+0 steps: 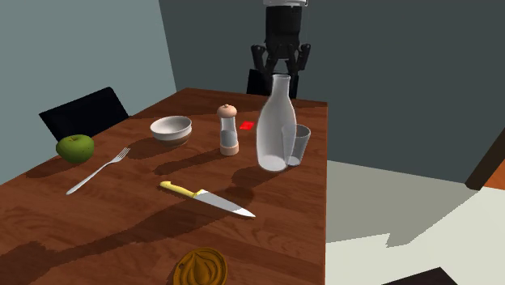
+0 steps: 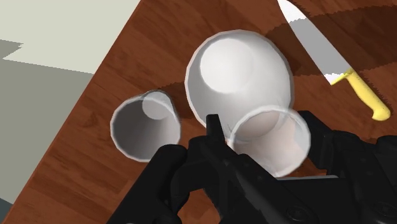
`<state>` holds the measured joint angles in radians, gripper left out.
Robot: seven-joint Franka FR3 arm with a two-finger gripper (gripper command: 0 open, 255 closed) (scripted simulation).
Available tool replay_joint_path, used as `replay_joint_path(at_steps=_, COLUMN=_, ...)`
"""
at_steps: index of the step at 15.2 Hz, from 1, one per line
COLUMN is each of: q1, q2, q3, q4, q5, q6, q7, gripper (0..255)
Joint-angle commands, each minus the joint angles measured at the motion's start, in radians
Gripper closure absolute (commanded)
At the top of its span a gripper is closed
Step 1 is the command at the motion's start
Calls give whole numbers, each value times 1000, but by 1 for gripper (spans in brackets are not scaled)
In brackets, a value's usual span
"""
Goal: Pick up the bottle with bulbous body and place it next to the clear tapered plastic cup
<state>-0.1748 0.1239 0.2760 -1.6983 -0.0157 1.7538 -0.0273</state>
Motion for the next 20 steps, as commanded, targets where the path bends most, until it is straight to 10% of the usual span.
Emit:
replay_joint_path(at_steps=1, q1=0, q2=3, q3=0, q4=-22, q5=-1, q6=27, q7=0, gripper=255)
replay_joint_path(at_steps=20, q1=1, q2=28, q3=-2, q4=-138, q5=-9, q6=166, q7=4, gripper=255)
